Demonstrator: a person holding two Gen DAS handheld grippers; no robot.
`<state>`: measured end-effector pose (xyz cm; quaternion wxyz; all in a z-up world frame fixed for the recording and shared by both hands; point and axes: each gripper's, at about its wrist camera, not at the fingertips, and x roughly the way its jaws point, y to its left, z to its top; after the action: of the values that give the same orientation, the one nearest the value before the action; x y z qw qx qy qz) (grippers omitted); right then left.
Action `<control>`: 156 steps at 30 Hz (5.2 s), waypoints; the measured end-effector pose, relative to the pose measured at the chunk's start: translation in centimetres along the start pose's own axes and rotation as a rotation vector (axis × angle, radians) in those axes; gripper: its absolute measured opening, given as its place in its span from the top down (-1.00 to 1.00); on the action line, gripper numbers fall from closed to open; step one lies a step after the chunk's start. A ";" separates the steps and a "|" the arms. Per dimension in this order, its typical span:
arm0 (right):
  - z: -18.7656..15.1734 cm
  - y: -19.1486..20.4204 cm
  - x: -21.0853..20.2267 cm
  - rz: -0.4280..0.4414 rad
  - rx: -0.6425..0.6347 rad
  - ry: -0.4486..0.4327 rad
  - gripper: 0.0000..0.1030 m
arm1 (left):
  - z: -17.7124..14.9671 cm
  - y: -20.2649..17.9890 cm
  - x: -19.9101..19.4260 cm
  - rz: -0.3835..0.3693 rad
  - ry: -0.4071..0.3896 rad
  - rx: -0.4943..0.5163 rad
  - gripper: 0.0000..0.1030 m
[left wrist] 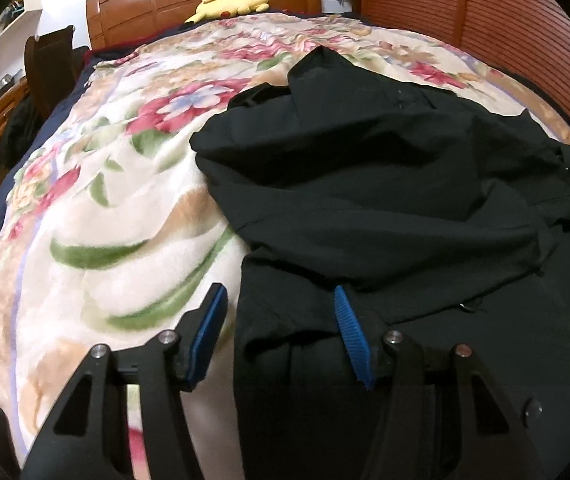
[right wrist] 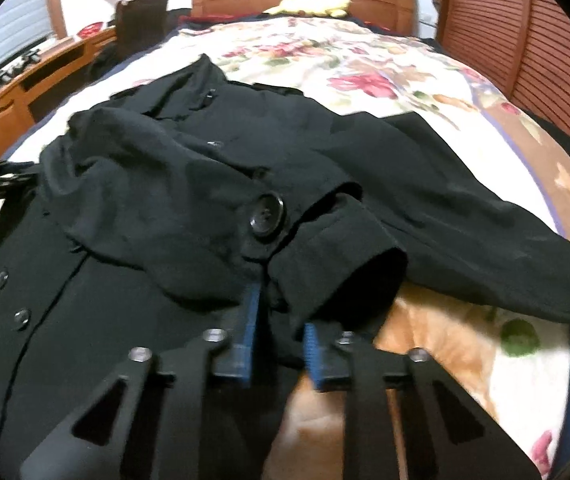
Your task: Fold large clothes
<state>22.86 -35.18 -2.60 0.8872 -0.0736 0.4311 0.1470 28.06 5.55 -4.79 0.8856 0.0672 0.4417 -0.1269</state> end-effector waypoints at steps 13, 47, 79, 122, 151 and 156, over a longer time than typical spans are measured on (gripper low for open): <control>1.0 4.5 -8.4 0.157 0.023 -0.115 0.94 | -0.4 0.5 -2.1 0.051 -0.066 0.051 0.84; -2.2 1.4 -0.6 -0.067 -0.025 -0.026 0.15 | -10.5 -7.5 -17.7 -0.099 -0.326 -0.059 -0.07; -2.7 -19.6 -13.7 -0.456 0.344 -0.259 -0.13 | -12.8 -10.2 -14.8 -0.015 -0.344 -0.051 -0.08; -4.3 -29.7 -12.3 -0.532 0.441 0.008 0.77 | -13.0 -11.1 -14.1 0.014 -0.318 -0.005 -0.08; 8.6 1.4 -16.9 -0.379 -0.181 -0.257 0.85 | -14.2 -11.0 -17.0 -0.065 -0.312 0.007 -0.08; 10.4 5.4 -17.2 -0.391 -0.241 -0.289 0.85 | -14.9 -10.0 -18.0 -0.057 -0.326 -0.001 -0.08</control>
<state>18.82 -30.76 17.32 0.9360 -0.2385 0.2569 0.0322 3.45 2.38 0.58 0.9417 0.0328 0.2938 -0.1610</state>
